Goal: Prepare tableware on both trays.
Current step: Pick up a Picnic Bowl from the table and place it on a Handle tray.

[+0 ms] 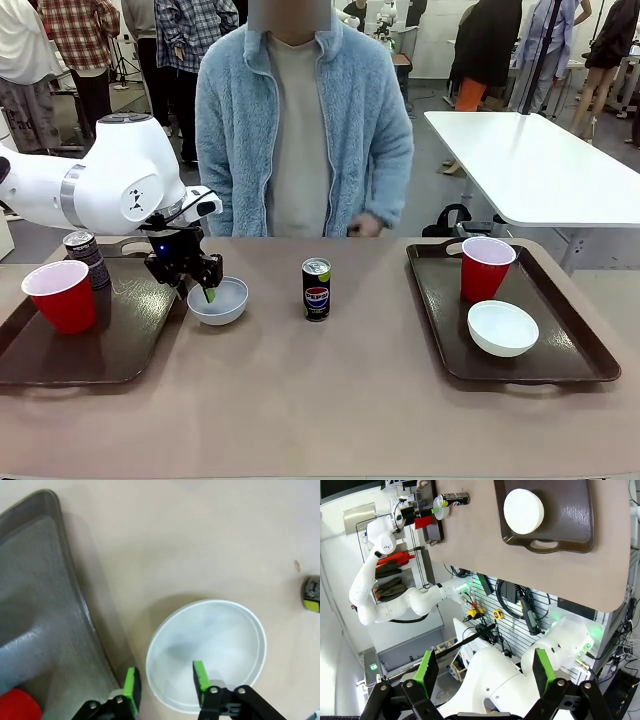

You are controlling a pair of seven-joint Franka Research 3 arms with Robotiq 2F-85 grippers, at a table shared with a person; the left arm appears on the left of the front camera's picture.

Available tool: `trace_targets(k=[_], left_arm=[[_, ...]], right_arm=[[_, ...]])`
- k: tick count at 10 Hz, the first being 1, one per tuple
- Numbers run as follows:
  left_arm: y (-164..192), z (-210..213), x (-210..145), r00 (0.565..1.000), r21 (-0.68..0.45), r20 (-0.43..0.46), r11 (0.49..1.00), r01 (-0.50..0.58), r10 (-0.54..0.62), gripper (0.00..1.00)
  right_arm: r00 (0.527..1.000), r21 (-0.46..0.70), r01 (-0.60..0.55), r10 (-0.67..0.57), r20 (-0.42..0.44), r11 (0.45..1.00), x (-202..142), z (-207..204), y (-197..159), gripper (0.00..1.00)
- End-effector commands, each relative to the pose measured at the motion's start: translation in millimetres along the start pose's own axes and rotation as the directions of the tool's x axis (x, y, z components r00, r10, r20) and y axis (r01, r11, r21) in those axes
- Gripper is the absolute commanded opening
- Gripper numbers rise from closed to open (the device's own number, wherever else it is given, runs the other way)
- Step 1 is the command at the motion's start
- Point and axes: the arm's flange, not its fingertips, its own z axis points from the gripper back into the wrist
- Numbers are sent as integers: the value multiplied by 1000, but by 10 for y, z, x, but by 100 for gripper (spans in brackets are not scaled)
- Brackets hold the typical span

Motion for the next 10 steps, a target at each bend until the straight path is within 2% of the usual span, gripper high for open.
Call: trace_targets(k=[1,2,3,5,6,7,10], left_arm=[[-60,-4,34,999,15,5,999,-38,38,0],[-57,2,31,999,17,3,999,-38,38,9],[-57,7,28,999,19,0,999,-39,39,0],[-97,85,-27,1000,13,-9,1000,-20,21,0],[-156,173,-85,1000,16,-8,1000,-2,2,8],[-220,291,-155,1000,13,1,1000,-5,5,0],[-340,846,-409,999,-27,47,999,25,-24,0]], right_arm=[[1000,-1,-4,4,-4,1000,-35,-7,0,99],[1000,-1,-4,4,-4,1000,-35,-7,0,99],[1000,-1,-4,4,-4,1000,-35,-7,0,99],[1000,-1,-4,4,-4,1000,-35,-7,0,99],[1000,-1,-4,4,-4,1000,-35,-7,0,99],[1000,-1,-4,4,-4,1000,-35,-7,0,99],[1000,-1,-4,4,-4,1000,-35,-7,0,99]])
